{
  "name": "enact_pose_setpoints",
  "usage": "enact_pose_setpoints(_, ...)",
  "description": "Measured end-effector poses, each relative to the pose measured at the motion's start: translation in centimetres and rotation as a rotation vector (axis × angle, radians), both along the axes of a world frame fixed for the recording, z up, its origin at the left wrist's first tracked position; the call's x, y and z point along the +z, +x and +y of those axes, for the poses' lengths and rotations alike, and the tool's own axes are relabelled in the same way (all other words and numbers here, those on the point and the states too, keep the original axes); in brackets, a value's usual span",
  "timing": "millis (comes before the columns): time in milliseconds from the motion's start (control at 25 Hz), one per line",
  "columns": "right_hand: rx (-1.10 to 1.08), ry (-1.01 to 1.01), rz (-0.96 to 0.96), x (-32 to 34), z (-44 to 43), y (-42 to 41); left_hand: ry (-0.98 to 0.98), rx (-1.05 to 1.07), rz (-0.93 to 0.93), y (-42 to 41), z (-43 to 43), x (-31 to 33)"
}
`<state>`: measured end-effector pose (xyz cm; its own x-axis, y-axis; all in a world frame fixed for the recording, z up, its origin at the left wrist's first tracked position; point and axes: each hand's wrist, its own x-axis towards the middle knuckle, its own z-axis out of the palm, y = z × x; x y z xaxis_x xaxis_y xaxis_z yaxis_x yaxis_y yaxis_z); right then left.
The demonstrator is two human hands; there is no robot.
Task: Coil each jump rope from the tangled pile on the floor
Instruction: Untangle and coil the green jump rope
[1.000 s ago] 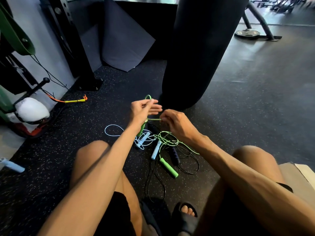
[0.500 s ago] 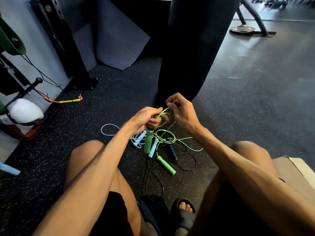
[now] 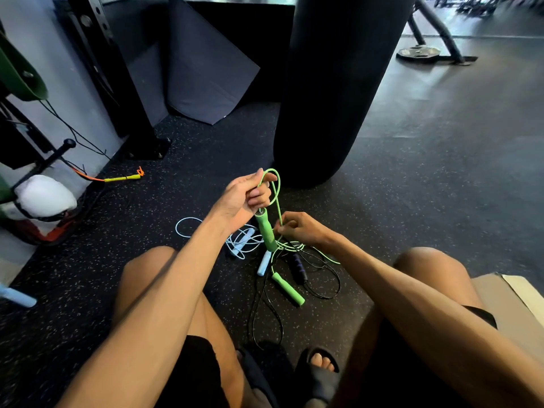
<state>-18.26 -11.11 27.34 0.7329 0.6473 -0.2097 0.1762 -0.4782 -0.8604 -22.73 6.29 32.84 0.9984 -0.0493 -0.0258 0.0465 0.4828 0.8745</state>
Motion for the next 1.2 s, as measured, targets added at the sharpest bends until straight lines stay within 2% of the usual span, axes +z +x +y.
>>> enact_pose_setpoints(240,-0.181,0.206,0.255,3.8,-0.1,-0.9,0.095,0.172,-0.008,0.2,1.3,0.1)
enact_pose_setpoints(320,-0.182,0.326,0.379,5.4,-0.3,-0.8,0.125,0.239,0.004,0.3,1.8,0.0)
enact_pose_setpoints(400,-0.140,0.411,0.422,6.3,-0.7,-0.4,0.110,0.250,0.010,0.4,1.7,0.0)
enact_pose_setpoints(520,-0.170,0.394,0.358,6.1,-1.1,0.0,0.010,0.241,0.022,0.5,1.6,0.2)
enact_pose_setpoints(640,-0.266,0.245,0.208,4.9,-1.2,-0.2,-0.103,0.228,0.033,0.5,1.7,0.4)
enact_pose_setpoints(800,-0.206,0.052,0.046,2.7,-1.1,0.0,-0.236,0.196,0.037,0.4,1.5,0.6)
enact_pose_setpoints(880,-0.149,-0.016,0.023,1.5,-1.0,-0.1,-0.310,0.214,0.020,0.5,1.8,0.8)
enact_pose_setpoints(1000,-0.133,-0.027,0.087,0.0,-0.6,-0.7,-0.439,0.285,0.033,0.6,2.1,0.9)
enact_pose_setpoints(1080,-0.101,-0.070,0.042,-0.5,-0.4,-0.8,-0.447,0.344,0.038,0.7,2.2,0.8)
enact_pose_setpoints(1200,-0.008,-0.118,-0.157,-0.6,0.2,-0.7,-0.351,0.436,0.024,0.9,2.4,0.5)
